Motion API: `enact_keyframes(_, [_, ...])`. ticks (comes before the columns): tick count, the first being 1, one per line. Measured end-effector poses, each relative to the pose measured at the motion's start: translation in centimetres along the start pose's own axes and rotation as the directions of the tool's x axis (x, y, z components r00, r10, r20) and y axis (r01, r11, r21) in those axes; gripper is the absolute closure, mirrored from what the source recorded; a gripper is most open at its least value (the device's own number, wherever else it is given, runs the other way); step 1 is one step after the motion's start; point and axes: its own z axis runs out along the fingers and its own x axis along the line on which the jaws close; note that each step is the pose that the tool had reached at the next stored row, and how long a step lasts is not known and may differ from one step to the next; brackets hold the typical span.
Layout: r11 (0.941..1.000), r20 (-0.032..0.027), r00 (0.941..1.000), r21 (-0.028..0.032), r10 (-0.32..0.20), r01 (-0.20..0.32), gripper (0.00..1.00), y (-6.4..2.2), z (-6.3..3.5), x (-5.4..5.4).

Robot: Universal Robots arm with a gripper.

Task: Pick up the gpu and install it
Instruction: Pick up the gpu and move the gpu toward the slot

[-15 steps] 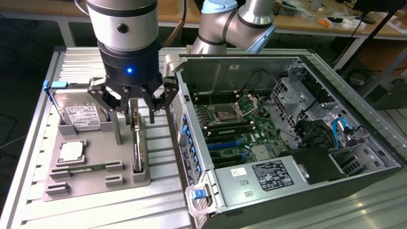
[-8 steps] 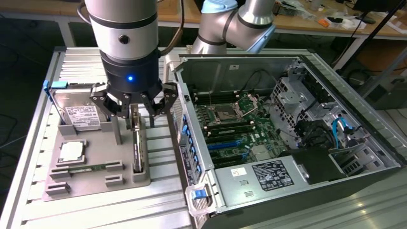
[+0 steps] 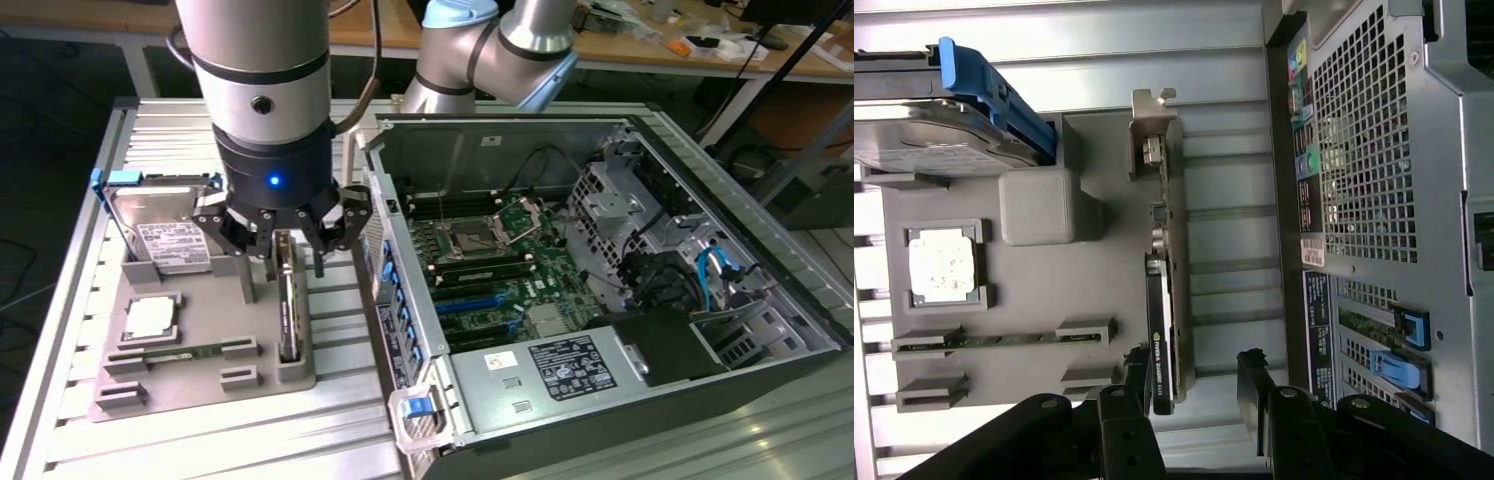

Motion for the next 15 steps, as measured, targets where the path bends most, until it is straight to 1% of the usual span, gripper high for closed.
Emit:
enact_keyframes(8, [1.0, 0.0004, 1.0, 0.0051, 0.0, 0.0, 0.52, -0.04, 1.11, 0.1])
enact_keyframes(15, [1.0, 0.0005, 1.0, 0.0056, 0.0, 0.0, 0.52, -0.04, 1.2, 0.2])
